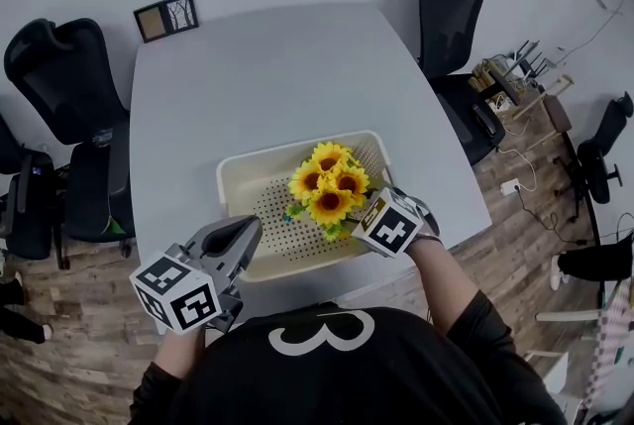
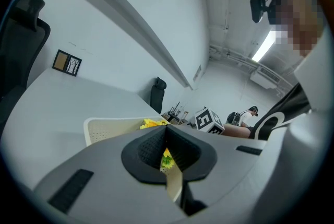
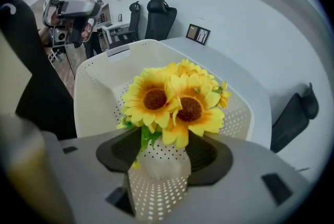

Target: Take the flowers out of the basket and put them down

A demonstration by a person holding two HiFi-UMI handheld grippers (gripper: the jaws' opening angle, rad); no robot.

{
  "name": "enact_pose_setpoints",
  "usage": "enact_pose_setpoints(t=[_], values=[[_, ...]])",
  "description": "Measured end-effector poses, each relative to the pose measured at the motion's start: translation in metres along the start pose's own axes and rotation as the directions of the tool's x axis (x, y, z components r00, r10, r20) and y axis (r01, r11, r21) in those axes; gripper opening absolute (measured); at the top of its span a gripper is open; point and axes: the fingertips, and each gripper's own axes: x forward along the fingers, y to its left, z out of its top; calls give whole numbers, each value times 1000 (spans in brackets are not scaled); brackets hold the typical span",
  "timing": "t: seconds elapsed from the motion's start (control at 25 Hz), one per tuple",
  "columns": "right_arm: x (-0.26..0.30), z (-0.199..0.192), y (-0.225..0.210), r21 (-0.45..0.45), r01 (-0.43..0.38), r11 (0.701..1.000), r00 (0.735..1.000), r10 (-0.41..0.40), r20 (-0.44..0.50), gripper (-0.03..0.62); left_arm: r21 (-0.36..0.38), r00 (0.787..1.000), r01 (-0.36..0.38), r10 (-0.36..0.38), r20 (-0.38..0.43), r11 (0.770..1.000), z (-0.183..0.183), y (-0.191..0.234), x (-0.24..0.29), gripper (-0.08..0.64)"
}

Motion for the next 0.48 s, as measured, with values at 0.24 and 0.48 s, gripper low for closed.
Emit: enact_pose_setpoints(t=[0.24, 0.48], values=[[10, 10, -3, 37, 2, 999, 1000, -2, 23, 300, 1, 1000, -1, 1, -7, 1000, -1, 1, -2, 9], [21, 27, -4, 77, -8, 997, 997, 1, 83, 341, -4, 1000, -10, 10, -10, 1000, -3, 6, -3, 9]])
